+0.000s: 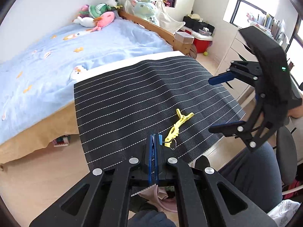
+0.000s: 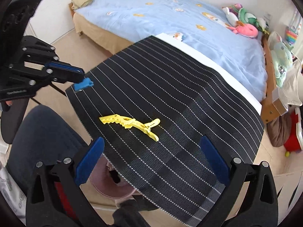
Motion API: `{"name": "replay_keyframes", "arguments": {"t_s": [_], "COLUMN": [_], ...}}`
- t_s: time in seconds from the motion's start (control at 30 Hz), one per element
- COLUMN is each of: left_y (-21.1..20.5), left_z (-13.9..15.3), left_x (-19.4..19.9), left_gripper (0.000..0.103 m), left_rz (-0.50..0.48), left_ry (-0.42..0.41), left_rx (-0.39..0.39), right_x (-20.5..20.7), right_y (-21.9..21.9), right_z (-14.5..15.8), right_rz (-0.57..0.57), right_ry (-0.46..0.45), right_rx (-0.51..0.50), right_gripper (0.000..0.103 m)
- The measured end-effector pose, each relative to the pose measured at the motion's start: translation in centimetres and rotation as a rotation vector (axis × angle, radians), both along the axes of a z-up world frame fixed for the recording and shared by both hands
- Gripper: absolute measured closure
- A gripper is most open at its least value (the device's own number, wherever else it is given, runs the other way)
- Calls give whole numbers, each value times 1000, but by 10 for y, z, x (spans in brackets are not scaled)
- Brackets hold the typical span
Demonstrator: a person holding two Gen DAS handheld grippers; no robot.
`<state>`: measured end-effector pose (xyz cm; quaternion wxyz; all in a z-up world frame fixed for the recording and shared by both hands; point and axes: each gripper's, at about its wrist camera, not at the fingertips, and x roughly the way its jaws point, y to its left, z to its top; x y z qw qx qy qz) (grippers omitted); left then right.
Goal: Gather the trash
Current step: 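Close the right tool on the yellow hair clip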
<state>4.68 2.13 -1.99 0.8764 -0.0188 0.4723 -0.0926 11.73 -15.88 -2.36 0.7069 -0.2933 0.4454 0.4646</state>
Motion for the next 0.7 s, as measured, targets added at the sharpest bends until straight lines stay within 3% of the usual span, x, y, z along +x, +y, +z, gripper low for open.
{"name": "replay_keyframes", "arguments": {"t_s": [0.1,0.17,0.4,0.57,0.7], "left_y": [2,4,6,8,9], "left_z": [-1,-2,-5,-7,-11], "left_x": [-1,-2,-2,-3,-5], "left_gripper": [101,101,101,101,101], "left_rz": [6,9,12,19,22], "left_ry": [3,3,7,11,16], "left_rx": [-3,-5,-14,-23,-28], "right_x": [6,9,9,8,6], "right_y": [6,11,21,26,27], "right_z": [-10,-18,-34,-41,-43], "right_rz": [27,52,103,123,133], "right_ry": [7,13,25,35,40], "right_rx": [-31,-69,-126,-143,-142], "right_gripper": [7,25,52,78,88]}}
